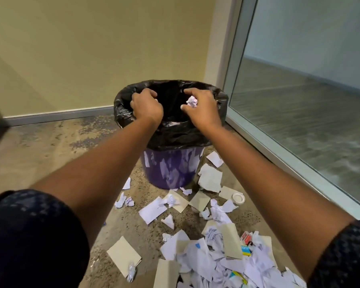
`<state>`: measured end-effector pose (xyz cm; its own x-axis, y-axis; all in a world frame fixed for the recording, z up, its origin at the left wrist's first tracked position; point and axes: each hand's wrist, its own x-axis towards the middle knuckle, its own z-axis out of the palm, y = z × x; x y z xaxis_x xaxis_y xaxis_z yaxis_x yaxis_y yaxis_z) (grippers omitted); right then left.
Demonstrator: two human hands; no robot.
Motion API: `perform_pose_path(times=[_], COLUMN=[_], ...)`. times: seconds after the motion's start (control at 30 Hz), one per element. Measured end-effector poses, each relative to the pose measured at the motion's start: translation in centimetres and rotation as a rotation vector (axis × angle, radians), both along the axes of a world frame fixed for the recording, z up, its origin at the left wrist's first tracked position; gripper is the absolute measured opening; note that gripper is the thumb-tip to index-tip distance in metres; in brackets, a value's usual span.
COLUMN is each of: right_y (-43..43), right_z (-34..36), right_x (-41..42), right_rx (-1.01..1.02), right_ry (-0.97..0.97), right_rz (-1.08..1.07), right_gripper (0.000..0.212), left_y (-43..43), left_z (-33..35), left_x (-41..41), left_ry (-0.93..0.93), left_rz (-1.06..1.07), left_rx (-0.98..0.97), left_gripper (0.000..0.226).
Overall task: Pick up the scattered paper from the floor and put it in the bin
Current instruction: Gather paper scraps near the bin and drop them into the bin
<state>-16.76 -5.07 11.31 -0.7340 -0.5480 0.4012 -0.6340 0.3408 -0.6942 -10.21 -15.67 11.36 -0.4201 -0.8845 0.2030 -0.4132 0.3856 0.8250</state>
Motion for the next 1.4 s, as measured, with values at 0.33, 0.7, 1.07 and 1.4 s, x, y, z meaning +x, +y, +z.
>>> perform_pose_path(times=[0.33,0.7,1.07,1.4], right_y=[8.0,16.2,16.9,17.1], right_z=[-6.6,-20.1,-21.5,-19.5], right_x=[3.1,5.3,8.6,7.0], right_rx=[-0.386,0.632,1.121,0.613], right_ry=[0.038,-0.441,-0.11,-0.23], right_rz=[-0.146,-0.218,-0.044,-0.088], right_gripper=[0.03,0.069,0.055,0.04], left_y=[3.7,14.7,16.3,16.3], left_z=[-1.6,-18.3,-21.5,-20.5], left_x=[3.0,9.9,12.7,12.1], left_ry=[0.305,-0.511,-0.857,-0.468], left_rz=[-0.151,-0.295,-0.306,-0.211], left_rx=[-0.177,-0.098,0.281,0.598], left_gripper=[0.036,0.066,0.093,0.026])
